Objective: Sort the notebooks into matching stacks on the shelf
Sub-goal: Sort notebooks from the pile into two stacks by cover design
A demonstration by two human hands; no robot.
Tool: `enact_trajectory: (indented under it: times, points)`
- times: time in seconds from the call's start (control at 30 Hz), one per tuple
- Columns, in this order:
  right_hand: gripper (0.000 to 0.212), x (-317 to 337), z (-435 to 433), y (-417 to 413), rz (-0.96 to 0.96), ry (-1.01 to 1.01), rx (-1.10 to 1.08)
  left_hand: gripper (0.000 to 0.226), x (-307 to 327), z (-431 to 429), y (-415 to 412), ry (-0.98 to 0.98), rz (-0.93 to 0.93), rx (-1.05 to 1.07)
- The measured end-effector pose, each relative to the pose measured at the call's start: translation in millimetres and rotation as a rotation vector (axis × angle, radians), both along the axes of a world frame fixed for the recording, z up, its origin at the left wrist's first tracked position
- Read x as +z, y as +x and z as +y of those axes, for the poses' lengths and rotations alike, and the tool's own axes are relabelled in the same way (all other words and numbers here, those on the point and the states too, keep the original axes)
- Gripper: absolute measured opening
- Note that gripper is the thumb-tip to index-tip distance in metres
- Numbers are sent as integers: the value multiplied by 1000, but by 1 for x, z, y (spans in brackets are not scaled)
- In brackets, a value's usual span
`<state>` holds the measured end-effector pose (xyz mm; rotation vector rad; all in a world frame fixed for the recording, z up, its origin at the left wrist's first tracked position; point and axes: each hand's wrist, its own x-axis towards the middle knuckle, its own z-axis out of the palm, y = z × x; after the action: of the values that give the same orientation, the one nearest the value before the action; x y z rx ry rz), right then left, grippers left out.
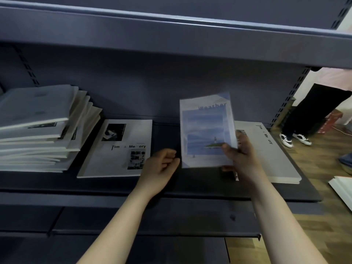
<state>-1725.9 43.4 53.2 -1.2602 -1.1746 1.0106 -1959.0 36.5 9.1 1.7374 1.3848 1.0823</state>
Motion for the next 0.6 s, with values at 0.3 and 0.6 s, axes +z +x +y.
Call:
enact_trajectory:
  times: [0.3, 0.6]
  points:
    - [25, 6, 17, 32, 44, -134, -25, 37, -27, 0, 11, 186, 653, 111]
    - [7, -7, 35, 41, -246, -37, -75, 36, -30, 1, 13, 192, 669, 143]
